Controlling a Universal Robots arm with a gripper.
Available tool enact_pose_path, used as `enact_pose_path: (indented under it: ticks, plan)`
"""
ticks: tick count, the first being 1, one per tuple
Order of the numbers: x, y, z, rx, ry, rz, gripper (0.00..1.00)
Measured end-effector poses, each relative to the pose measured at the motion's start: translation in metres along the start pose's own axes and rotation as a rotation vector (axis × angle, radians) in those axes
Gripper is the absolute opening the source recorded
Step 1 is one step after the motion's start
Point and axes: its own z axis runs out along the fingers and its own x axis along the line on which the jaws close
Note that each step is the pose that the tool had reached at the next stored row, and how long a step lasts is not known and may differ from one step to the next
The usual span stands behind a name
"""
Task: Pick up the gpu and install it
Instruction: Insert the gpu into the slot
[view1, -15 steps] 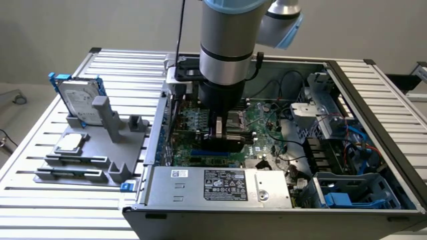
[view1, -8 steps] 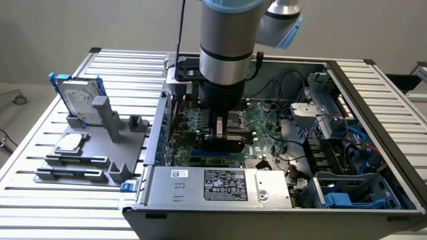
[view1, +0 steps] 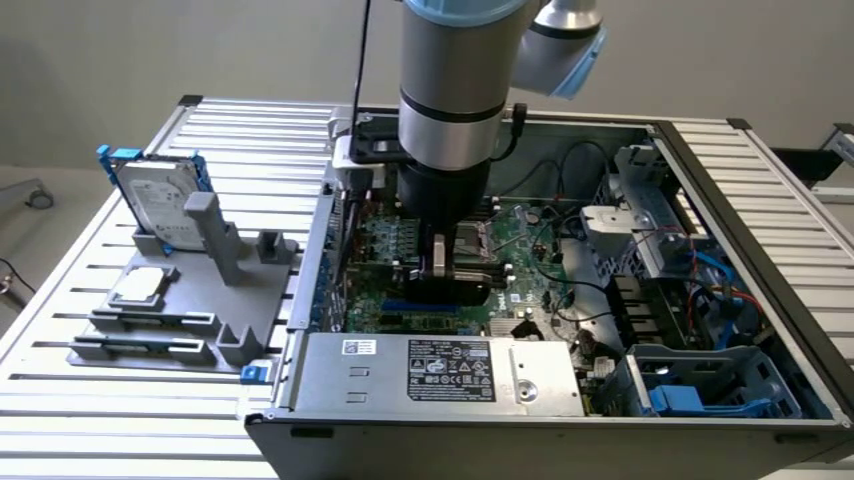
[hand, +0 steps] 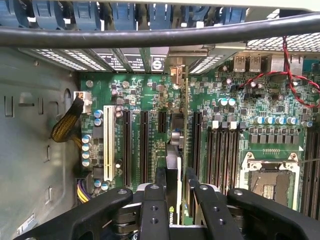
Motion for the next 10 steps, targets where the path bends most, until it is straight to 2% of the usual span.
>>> enact_pose_path:
  ticks: [10]
  plan:
    - [-0.0012,0.0,0.0025,0.0029,-0.0047,0.0,0.26]
